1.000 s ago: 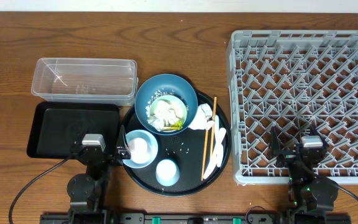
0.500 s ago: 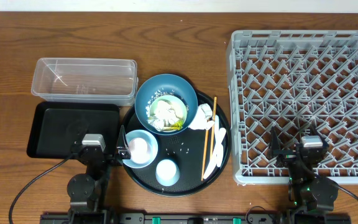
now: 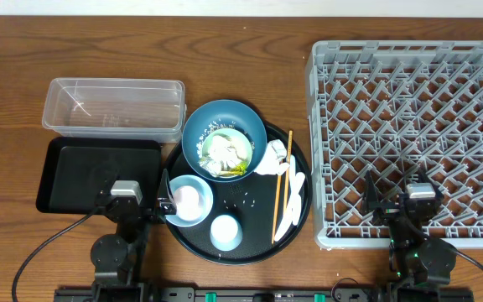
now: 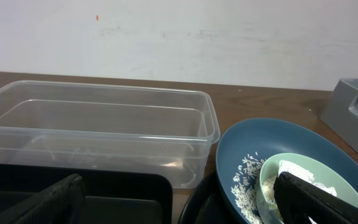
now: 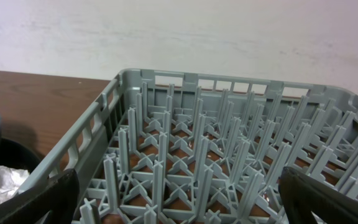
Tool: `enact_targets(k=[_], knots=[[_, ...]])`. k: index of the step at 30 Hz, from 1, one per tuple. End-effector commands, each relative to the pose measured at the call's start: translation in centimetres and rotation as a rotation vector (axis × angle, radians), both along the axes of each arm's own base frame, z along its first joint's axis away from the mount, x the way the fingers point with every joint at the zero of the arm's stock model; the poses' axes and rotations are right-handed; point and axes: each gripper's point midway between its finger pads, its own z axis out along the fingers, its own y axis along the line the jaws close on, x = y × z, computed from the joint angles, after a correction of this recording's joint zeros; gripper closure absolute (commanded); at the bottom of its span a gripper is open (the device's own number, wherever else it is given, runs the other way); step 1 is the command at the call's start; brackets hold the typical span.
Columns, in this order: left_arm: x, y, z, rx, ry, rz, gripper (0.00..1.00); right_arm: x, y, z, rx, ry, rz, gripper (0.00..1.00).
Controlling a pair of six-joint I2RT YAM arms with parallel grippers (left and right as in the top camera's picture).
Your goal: Sort waste into correct bins and load items into the dishwasher rack
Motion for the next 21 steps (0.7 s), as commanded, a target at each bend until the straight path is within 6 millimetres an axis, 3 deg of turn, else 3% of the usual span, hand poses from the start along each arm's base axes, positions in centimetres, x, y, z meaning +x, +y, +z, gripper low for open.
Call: enact_targets(k=[1,9,16,21], knots=[[-0.1,-0.3,-1.4,-0.008,0.042,-0.022,0.02,0.0,0.2,0.0,-0.009,0.0,0.006,0.01],[-0.1,-0.3,-1.4,-0.008,0.042,-0.022,0.02,0.0,0.1,0.2,-0.01,-0.01,0.002,0.01],[-0.1,-0.3,-0.8,-0.043,0.026,-0.018,0.02,0.0,0.5,0.3,0.103,-0.006,0.019,0.01],[-0.4,-0.3,0.4,-0.068,0.045,-0.015,0.02,-0.2,0.5,1.9,0.115,-0.036,0.019,0.01]])
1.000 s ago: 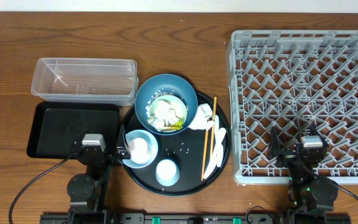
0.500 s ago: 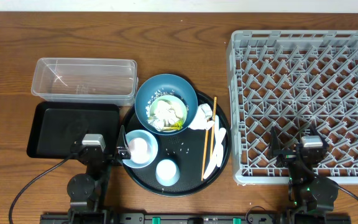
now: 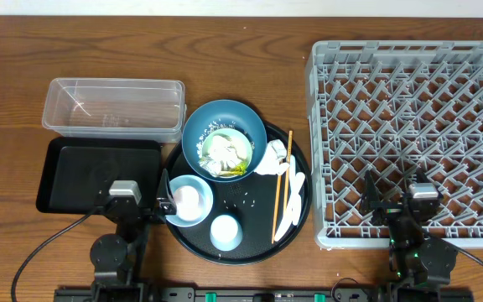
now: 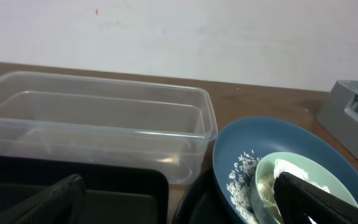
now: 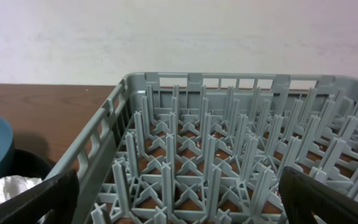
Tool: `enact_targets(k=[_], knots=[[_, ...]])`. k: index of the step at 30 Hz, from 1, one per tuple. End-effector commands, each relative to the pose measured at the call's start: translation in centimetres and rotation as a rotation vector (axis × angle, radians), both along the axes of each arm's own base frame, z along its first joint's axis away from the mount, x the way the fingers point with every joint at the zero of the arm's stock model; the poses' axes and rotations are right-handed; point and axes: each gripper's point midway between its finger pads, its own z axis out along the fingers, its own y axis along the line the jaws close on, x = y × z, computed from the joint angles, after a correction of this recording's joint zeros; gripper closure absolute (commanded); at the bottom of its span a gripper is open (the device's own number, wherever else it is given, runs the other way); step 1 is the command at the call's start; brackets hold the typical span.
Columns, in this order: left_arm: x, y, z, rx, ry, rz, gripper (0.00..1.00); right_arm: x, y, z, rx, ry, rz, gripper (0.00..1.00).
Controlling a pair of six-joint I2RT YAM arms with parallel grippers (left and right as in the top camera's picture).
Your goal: Sort waste into correct bins and load items into the dishwasher rack
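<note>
A round black tray [image 3: 177,237] holds a blue plate [image 3: 204,122] with a pale green bowl of food scraps [image 3: 227,153], a crumpled napkin [image 3: 275,155], chopsticks [image 3: 282,184], a white spoon [image 3: 290,211], a light blue bowl [image 3: 189,200] and a white cup [image 3: 225,232]. The grey dishwasher rack [image 3: 409,134] stands at the right. My left gripper [image 3: 132,201] is open at the front, over the black bin's near edge beside the tray. Its wrist view shows the plate [image 4: 241,155] ahead. My right gripper [image 3: 409,201] is open over the rack's [image 5: 197,155] front edge.
A clear plastic bin [image 3: 113,109] sits at the back left, and a flat black bin [image 3: 99,174] lies just in front of it. The rack fills the right third of the wooden table. Bare wood lies between tray and rack.
Both wrist views have shifted a little. The right one now looks slightly more to the left and shows the blue plate's edge. Both grippers remain open, and no object has moved.
</note>
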Motion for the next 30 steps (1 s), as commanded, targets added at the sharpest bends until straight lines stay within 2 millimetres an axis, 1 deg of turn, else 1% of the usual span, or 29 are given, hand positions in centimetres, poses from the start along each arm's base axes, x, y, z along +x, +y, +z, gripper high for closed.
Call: enact_targets(k=[1,6,9,12,15,19,24,26,27,30], knots=[[-0.3,-0.3,0.8,-0.031,0.028,-0.014,0.02,-0.3,0.3,2.2,0.035,-0.04,0.012,0.01],[-0.6,-0.3,2.9,-0.032,0.103,-0.014,0.02,-0.6,0.3,3.6,0.04,0.007,0.009,0.01],[-0.6,-0.3,4.6,-0.033,0.162,-0.013,0.02,-0.7,0.3,4.6,0.045,0.061,0.008,0.01],[-0.1,-0.4,6.2,-0.035,0.24,-0.018,0.02,-0.5,0.3,6.1,0.051,0.118,0.007,0.01],[0.7,-1.5,7.0,-0.052,0.345,-0.075,0.02,-0.2,0.3,7.2,0.058,0.197,0.006,0.01],[1.8,-2.8,6.5,-0.09,0.56,-0.143,0.02,0.3,0.2,7.5,0.073,0.358,0.002,0.01],[2.5,-3.9,5.5,-0.136,0.868,-0.183,0.02,0.9,0.2,6.5,0.095,0.592,-0.003,0.01],[2.5,-4.1,5.1,-0.141,0.981,-0.182,0.02,1.1,0.1,6.0,0.102,0.675,-0.005,0.01],[2.4,-3.9,4.7,-0.137,1.05,-0.167,0.02,1.2,0.1,5.5,0.106,0.724,-0.007,0.01],[2.2,-3.4,3.3,-0.13,1.157,-0.139,0.02,1.7,0.1,4.7,0.112,0.786,-0.007,0.01]])
